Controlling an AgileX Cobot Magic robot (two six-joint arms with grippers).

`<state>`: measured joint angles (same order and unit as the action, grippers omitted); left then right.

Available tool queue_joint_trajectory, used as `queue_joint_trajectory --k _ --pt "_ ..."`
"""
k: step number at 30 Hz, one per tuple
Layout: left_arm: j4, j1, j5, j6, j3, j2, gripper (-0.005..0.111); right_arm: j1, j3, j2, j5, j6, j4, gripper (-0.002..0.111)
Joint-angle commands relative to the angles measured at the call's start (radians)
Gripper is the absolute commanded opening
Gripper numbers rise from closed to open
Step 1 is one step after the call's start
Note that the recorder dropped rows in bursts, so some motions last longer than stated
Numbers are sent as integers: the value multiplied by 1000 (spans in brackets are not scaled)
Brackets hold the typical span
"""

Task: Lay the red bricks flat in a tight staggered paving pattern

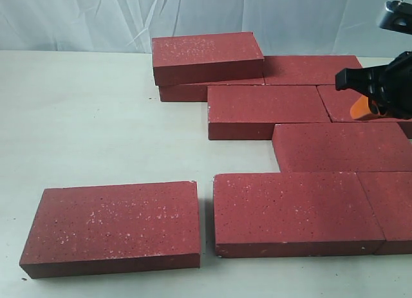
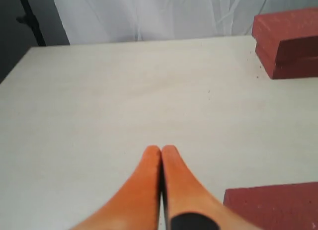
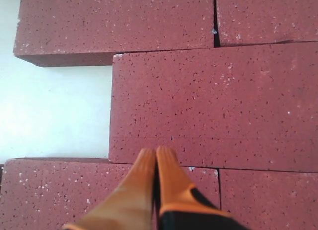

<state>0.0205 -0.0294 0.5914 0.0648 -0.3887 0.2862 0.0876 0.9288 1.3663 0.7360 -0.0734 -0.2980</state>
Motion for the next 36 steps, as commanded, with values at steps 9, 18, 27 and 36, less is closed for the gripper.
queue_joint_trajectory --k 9,18,27,36 --pt "17 11 246 50 -188 346 0 -7 -3 -6 -6 -4 -33 -1" --pt "32 156 324 104 -266 556 0 -7 -3 -6 -6 -4 -43 -1" --pt "32 335 330 198 -272 694 0 -7 -3 -6 -6 -6 -43 -1" --pt "246 497 284 546 -272 816 0 -7 -3 -6 -8 -6 -47 -1"
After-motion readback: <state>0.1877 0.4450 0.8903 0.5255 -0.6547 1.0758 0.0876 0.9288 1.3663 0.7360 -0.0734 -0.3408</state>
